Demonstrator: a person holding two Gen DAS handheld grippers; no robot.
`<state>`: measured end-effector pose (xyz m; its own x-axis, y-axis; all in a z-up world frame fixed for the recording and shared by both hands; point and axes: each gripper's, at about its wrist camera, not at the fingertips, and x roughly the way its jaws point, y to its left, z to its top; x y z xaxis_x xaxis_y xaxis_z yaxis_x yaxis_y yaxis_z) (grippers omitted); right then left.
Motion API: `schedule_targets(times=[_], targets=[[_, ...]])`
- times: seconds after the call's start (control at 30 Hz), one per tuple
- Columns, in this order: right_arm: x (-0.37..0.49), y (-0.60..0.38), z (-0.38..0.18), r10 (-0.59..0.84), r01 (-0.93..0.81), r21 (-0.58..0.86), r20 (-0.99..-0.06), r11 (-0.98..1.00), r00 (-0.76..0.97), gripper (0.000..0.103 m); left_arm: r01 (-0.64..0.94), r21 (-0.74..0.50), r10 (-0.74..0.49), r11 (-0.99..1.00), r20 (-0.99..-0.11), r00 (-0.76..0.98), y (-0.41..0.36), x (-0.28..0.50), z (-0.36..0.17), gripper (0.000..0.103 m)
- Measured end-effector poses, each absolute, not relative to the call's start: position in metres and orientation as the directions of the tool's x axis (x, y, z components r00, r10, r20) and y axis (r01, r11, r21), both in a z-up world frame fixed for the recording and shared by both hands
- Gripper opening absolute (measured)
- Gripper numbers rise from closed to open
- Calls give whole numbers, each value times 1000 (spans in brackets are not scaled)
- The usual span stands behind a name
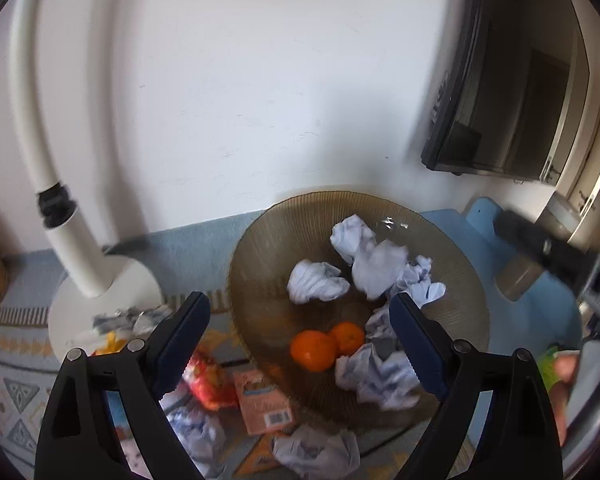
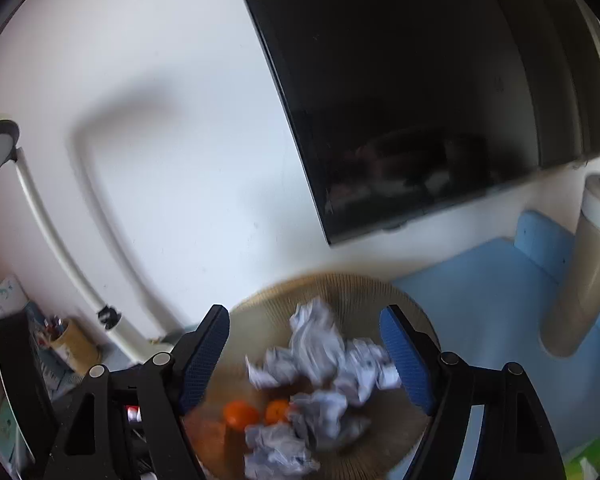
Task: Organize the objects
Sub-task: 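Release the orange and paper ball into the brown bowl, then grasp a paper ball with the left tool while the right tool grasps the stacked plush toy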
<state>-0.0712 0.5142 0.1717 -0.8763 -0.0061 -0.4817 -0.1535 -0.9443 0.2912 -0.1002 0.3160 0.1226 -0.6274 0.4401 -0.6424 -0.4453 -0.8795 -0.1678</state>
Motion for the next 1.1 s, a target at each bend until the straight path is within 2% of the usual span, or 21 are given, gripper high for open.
schedule_targets(times=[0.1, 0.27, 0.33, 0.37, 0.43, 0.5, 0.67, 0.73, 0.87, 1.0, 1.1], targets=[[-52, 515, 164, -13, -156, 298, -497, -942, -867, 77, -422, -222, 461, -879, -620, -635, 289, -86, 132, 91], [-18, 498, 161, -55, -108, 283, -513, -953, -857, 77, -372, -238, 440, -897, -557, -705, 230, -48, 157, 92], [1, 489, 165, -78, -81, 280, -514, -957, -854, 77, -333, -242, 411, -912, -526, -744, 198, -30, 166, 103], [10, 486, 165, -85, -73, 279, -515, -958, -853, 77, -313, -247, 397, -917, -508, -764, 183, -22, 169, 102], [30, 478, 164, -103, -53, 280, -514, -958, -852, 82, -306, -282, 408, -909, -463, -786, 144, 3, 170, 102], [46, 467, 159, -116, -42, 286, -516, -957, -849, 85, -285, -290, 393, -914, -454, -800, 115, 16, 168, 102], [67, 448, 126, -119, -58, 285, -566, -957, -816, 85, -82, -263, 213, -961, -519, -828, 49, 27, 131, 102], [73, 438, 108, -99, -64, 252, -583, -966, -807, 85, 7, -240, 138, -971, -581, -802, 29, 22, 97, 102], [73, 422, 74, -96, -50, 216, -615, -975, -783, 85, 77, -262, 121, -962, -662, -740, 13, 21, 47, 102], [69, 411, 58, -74, -44, 169, -630, -985, -773, 85, 91, -234, 96, -968, -680, -727, 18, 29, 35, 102], [65, 402, 55, -45, -40, 120, -634, -992, -772, 90, 62, -132, 38, -989, -646, -762, 36, 36, 40, 102]])
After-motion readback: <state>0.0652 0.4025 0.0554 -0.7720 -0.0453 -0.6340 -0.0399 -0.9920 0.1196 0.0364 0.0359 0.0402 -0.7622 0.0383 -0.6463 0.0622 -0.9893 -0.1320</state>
